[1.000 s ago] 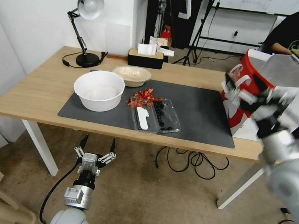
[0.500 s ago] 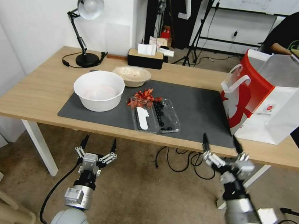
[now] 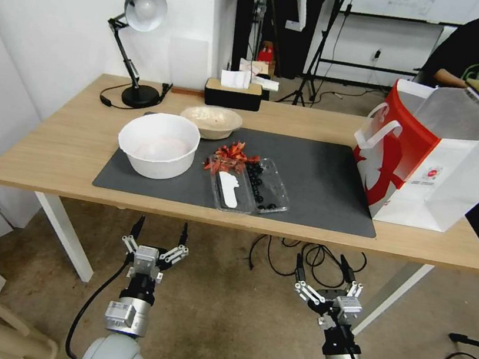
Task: Pick up the trash from the table and place it into the takeout bag.
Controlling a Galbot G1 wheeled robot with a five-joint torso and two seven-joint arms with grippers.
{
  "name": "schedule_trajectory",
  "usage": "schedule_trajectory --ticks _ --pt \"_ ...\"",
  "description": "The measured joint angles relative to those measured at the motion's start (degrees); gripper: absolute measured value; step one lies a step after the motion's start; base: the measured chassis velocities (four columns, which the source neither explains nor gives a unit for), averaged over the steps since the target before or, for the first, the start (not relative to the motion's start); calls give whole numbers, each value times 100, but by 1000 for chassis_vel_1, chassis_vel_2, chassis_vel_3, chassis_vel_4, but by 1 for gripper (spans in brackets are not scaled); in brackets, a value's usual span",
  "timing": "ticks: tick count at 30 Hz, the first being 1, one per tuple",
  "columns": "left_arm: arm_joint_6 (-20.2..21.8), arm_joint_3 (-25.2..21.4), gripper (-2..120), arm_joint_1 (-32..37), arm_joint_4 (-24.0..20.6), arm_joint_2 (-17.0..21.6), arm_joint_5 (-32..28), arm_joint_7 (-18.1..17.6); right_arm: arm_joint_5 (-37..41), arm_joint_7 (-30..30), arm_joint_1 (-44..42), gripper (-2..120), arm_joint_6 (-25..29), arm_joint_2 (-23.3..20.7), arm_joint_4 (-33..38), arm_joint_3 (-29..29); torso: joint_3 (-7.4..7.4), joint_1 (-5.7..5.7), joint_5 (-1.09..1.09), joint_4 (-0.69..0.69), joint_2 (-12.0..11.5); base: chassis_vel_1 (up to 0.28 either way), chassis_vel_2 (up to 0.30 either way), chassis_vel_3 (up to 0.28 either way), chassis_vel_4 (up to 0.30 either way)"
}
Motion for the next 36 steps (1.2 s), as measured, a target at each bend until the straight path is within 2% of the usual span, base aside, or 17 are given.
schedule_trajectory --ticks 15,21,28,30,32,33,34,36 --pt "-7 -58 100 70 -118 31 38 11 -17 20 34 100 -68 -7 86 -81 0 0 0 0 -1 0 0 0 0" --pt "109 -92 100 49 -522 220 235 60 -2 96 -50 100 -153 -13 271 5 0 0 0 0 -1 0 0 0 0" --pt "556 -116 100 -243 -932 699 154 141 -8 76 -183 100 -185 23 410 53 0 0 -1 -2 -1 0 0 0 0" --pt "876 -234 100 -385 -1211 949 -95 181 -14 27 -133 100 -246 -23 400 -40 0 0 -1 0 -1 0 0 0 0" --pt "953 -289 100 -438 -1275 1027 -162 196 -13 16 -99 100 -277 -50 391 -89 0 0 0 0 -1 0 0 0 0" --pt "1119 -413 100 -571 -1388 1221 -344 223 -14 1 -21 100 -339 -107 367 -182 0 0 0 1 -1 0 0 0 0" --pt "1119 -413 100 -571 -1388 1221 -344 223 -14 1 -21 100 -339 -107 367 -182 0 0 0 1 -1 0 0 0 0" --pt "1281 -493 100 -823 -1439 1492 -604 232 -14 -18 34 100 -379 -136 346 -258 0 0 2 2 -1 0 0 0 0"
